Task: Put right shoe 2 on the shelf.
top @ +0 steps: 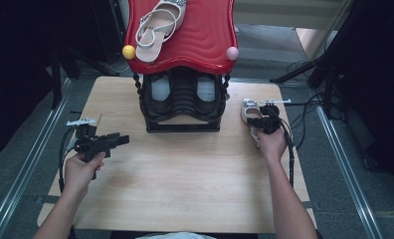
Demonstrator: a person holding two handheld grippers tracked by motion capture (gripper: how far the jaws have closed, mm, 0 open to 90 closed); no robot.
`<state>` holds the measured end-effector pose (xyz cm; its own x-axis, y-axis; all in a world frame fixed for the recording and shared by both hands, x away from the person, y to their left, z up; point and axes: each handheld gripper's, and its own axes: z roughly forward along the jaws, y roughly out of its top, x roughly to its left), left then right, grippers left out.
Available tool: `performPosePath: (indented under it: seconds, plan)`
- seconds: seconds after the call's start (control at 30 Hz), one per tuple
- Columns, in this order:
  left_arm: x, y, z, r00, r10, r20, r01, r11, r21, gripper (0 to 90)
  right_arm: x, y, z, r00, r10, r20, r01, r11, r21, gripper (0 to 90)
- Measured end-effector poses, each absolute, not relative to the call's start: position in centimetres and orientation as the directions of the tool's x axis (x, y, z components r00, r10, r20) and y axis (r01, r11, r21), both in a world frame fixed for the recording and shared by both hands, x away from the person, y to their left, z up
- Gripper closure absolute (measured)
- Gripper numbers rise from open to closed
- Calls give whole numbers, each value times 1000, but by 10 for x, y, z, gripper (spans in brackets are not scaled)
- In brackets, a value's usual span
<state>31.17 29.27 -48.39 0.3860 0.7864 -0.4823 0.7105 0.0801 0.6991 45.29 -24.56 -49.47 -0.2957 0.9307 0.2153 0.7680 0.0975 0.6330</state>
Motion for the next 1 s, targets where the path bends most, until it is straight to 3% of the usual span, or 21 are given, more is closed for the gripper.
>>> performPosePath:
  seconds: [1.0]
  plan:
    - [312,293,-484,386,788,-480,711,78,699,416,455,-272,-492,-258,896,360,768,-36,640,879]
